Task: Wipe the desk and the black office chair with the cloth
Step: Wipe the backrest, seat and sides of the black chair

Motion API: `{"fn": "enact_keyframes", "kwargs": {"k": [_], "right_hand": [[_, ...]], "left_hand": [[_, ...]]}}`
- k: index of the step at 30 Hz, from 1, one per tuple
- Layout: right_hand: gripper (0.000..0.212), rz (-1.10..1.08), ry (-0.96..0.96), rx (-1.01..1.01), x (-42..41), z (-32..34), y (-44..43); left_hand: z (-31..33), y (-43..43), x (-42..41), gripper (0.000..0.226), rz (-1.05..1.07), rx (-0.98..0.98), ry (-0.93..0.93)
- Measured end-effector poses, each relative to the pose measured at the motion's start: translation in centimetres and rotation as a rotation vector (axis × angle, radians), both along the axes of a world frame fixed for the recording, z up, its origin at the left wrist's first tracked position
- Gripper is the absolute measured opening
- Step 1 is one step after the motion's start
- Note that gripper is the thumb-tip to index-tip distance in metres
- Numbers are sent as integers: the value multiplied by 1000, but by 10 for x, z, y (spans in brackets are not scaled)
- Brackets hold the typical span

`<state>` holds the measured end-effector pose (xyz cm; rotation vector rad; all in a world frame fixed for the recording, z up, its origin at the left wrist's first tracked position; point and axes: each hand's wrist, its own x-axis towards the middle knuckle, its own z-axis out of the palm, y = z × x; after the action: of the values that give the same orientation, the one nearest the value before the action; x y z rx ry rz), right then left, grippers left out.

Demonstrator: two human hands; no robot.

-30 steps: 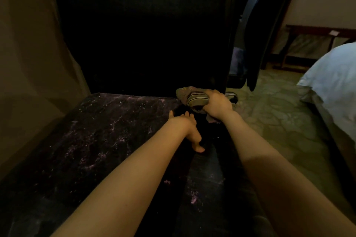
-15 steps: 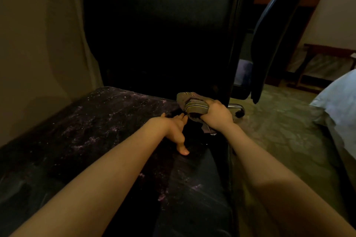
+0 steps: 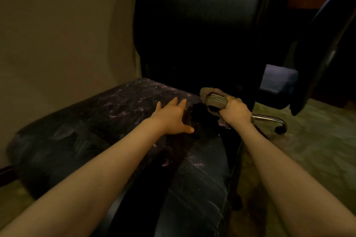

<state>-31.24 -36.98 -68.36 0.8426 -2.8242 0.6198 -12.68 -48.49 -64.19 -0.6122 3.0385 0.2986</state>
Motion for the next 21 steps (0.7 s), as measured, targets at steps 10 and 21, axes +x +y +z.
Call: {"fn": "enact_keyframes", "kwargs": {"k": [10,21], "right_hand": [[72,13,70,106,15,2,1],[67,93,95,67,19,3,1]], "left_hand": [[2,14,126,36,413,212,413],[-49,52,167,83,864,327,339]]}}
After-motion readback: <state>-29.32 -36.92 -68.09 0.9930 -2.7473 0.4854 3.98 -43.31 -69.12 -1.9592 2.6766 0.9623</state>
